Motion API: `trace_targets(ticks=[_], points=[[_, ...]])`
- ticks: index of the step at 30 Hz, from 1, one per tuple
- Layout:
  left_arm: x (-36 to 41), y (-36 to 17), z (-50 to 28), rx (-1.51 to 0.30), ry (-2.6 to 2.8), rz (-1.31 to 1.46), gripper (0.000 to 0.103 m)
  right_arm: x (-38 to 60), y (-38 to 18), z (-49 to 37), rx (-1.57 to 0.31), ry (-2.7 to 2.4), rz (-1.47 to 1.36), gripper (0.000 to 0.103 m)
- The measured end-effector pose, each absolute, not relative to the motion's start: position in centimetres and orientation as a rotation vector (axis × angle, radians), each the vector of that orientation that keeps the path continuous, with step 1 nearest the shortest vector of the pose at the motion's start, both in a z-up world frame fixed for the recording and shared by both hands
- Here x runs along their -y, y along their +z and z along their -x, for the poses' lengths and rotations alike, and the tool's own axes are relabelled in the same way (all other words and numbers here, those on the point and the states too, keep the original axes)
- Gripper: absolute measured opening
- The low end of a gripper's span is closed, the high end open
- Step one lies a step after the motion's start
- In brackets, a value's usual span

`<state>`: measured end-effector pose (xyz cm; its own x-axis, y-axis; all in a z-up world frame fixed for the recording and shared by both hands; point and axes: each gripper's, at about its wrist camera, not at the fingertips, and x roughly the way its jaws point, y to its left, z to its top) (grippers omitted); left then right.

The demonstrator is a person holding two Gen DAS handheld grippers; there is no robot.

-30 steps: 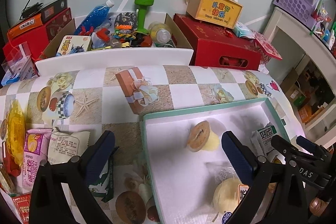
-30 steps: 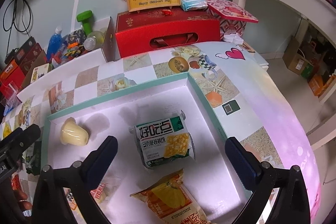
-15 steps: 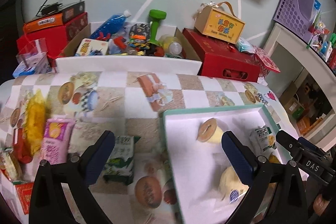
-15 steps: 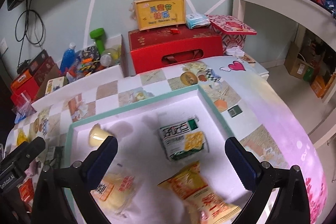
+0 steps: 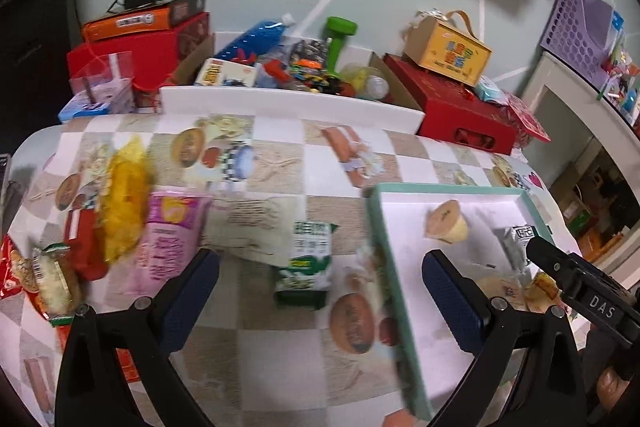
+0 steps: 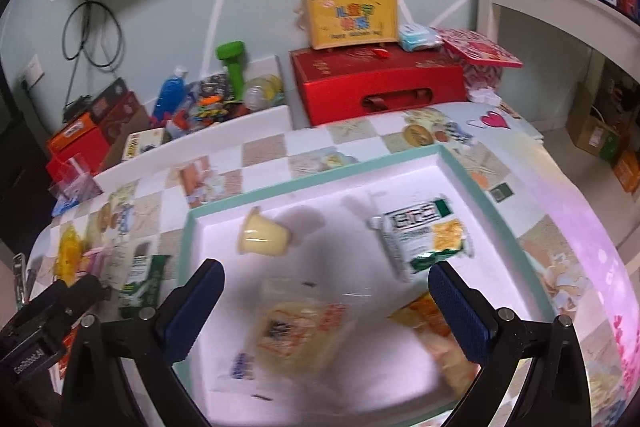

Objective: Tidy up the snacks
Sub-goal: 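Withdraw both tools from the tray toward the remaining snacks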

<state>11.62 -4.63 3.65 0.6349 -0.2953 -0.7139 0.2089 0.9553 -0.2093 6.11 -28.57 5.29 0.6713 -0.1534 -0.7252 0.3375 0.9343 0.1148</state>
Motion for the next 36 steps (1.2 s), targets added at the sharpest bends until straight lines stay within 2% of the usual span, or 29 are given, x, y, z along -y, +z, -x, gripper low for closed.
trace_targets(ticks=[13, 33, 36], points=[[-2.7, 3.6, -10.5, -0.874, -0.178, -0.007, 0.101, 21.7, 5.3, -7.6, -0.811, -0.107, -0.208, 0.103], [-7.6, -3.0, -9.4, -1.046, -0.312, -0.254, 0.096, 16.1, 1.5, -8.6, -0.937, -0.017, -0.092, 0.103], [-8.1, -3.3, -9.4, -1.064, -0.316, -0.215, 0.086, 16.0, 1.2, -8.7, -0.948, -0.014, -0.088, 0.103]])
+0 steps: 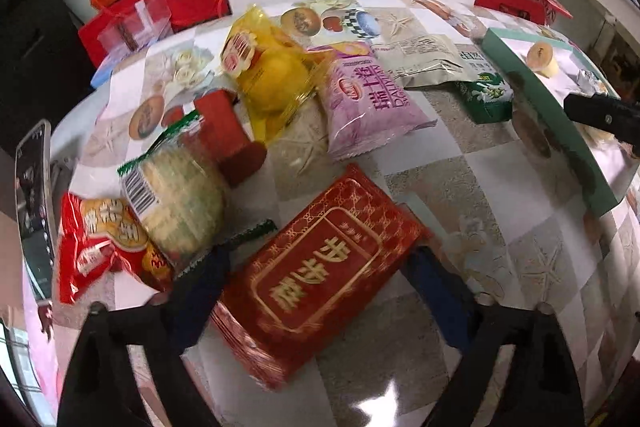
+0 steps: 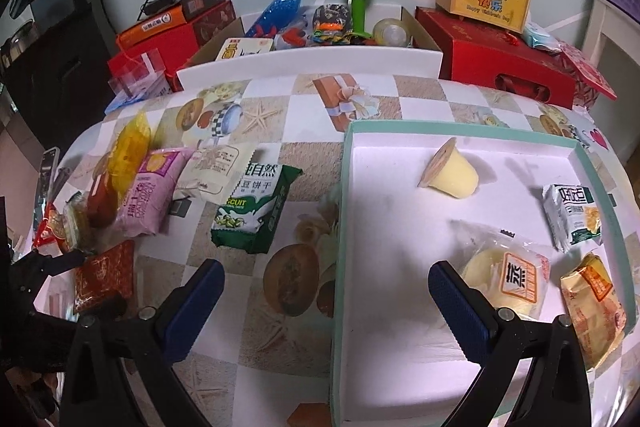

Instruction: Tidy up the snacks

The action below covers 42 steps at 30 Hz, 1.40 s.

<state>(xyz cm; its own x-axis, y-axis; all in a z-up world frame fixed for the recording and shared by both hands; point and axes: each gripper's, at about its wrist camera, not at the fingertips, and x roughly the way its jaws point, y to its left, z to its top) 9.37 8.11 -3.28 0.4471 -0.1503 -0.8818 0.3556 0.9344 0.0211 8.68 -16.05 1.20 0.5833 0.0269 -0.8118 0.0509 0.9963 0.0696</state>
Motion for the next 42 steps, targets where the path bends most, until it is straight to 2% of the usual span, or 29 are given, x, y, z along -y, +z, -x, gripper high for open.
trace_targets(ticks=[2, 7, 9, 10, 14, 17, 19, 21, 25, 33, 42], points=[[-8.3, -3.1, -9.0, -1.071, -0.332, -0.184, 0.079, 16.0, 1.0, -8.7, -0.953, -0.014, -0.083, 0.103], [-7.9, -2.8, -8.2, -1.085, -0.356, -0.163, 0.076, 15.9, 0.8, -8.8, -0.962, -0.011, -0.083, 0.103], [-7.8, -2.7, -7.9, -1.085, -0.371, -0.134, 0.071, 15.8, 0.9, -8.8, -0.958, -0.009, -0.078, 0.103], [-7.7, -2.6, -7.8, -1.082, -0.37, -0.129, 0.063, 15.7, 1.0, -8.8, -0.954, -0.006, -0.073, 0.103], [-7.3, -2.7, -7.9, -1.071, -0.353, -0.114, 0.06, 14.7, 1.4, -9.2, -0.932, 0.023, -0.046, 0.103], [-7.4, -2.7, -8.3, -1.063, -0.332, -0.084, 0.056, 13.6, 1.8, -9.8, -0.911, 0.046, -0.02, 0.093], [-7.6, -2.7, -8.5, -1.057, -0.319, -0.063, 0.056, 12.8, 1.9, -10.3, -0.907, 0.059, -0.002, 0.085], [-7.6, -2.7, -8.7, -1.053, -0.308, -0.055, 0.056, 11.9, 1.8, -10.9, -0.903, 0.078, 0.019, 0.082], [-7.6, -2.8, -8.8, -1.043, -0.285, -0.043, 0.056, 10.6, 0.9, -12.3, -0.923, 0.092, 0.051, 0.066], [-7.5, -2.8, -9.0, -1.03, -0.265, -0.022, 0.056, 10.0, -1.3, -14.0, -0.969, 0.099, 0.045, 0.06], [-7.5, -2.9, -8.9, -1.02, -0.255, -0.012, 0.056, 9.2, -1.7, -14.7, -0.985, 0.092, 0.06, 0.06]])
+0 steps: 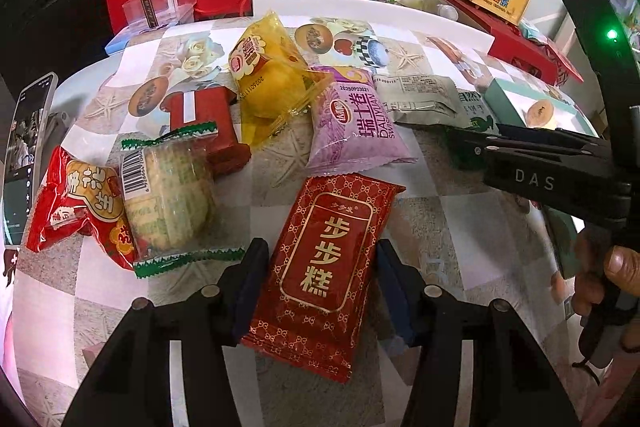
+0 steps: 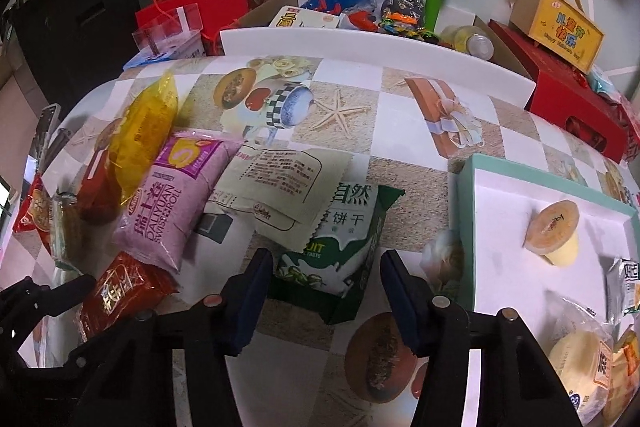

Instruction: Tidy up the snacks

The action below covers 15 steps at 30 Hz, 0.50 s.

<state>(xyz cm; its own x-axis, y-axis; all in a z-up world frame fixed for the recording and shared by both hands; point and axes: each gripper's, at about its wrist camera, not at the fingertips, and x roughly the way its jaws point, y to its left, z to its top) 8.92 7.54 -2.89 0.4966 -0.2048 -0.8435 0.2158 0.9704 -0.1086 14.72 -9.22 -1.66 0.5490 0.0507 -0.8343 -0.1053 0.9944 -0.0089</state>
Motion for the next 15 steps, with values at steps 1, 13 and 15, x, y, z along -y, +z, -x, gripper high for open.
trace_targets(ticks=[1, 13, 15], points=[[-7.6, -2.9, -8.9, -1.019, -0.254, -0.01, 0.056, 9.1, -1.7, -14.7, -0.984, 0.09, 0.068, 0.06], [-7.6, -2.9, -8.9, -1.007, -0.247, 0.0, 0.056, 9.8, -2.7, -15.2, -1.005, 0.053, 0.043, 0.054], [-7.5, -2.9, -8.8, -1.004, -0.244, -0.002, 0.056, 10.0, -2.6, -15.1, -0.999, 0.049, 0.034, 0.045]])
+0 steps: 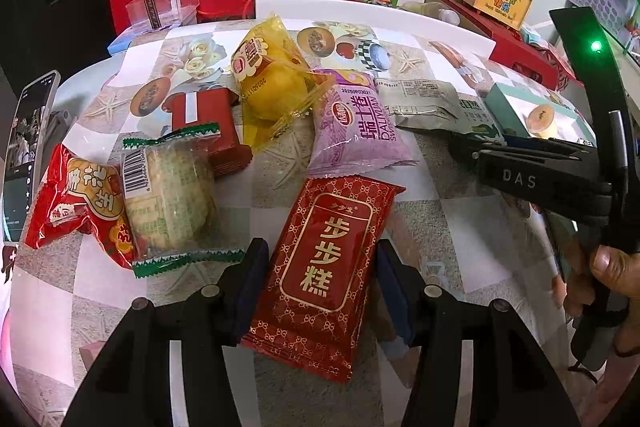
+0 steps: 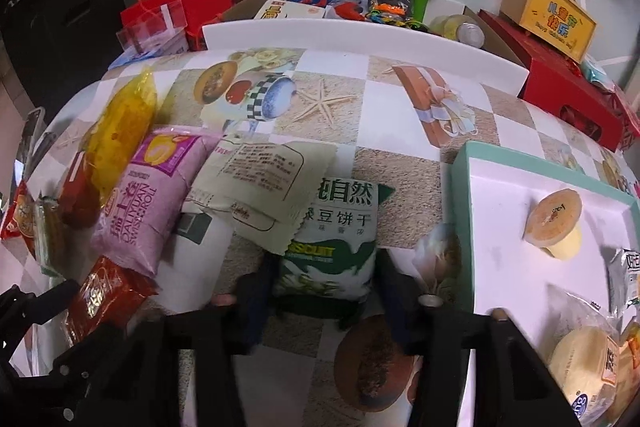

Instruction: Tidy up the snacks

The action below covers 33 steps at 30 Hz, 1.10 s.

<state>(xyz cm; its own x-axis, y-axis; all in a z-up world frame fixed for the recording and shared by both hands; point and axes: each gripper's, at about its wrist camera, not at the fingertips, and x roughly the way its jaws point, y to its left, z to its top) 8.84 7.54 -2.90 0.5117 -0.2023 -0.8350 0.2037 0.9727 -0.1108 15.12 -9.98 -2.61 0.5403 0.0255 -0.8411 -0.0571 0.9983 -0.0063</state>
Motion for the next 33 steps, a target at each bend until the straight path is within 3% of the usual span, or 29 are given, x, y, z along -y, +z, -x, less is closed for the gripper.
trace_targets(ticks=[33], points=[[-5.5, -2.7, -7.5, -1.026, -0.24, -0.007, 0.052, 11.0, -2.3, -7.8, -1.012, 0.094, -0.019, 0.042]])
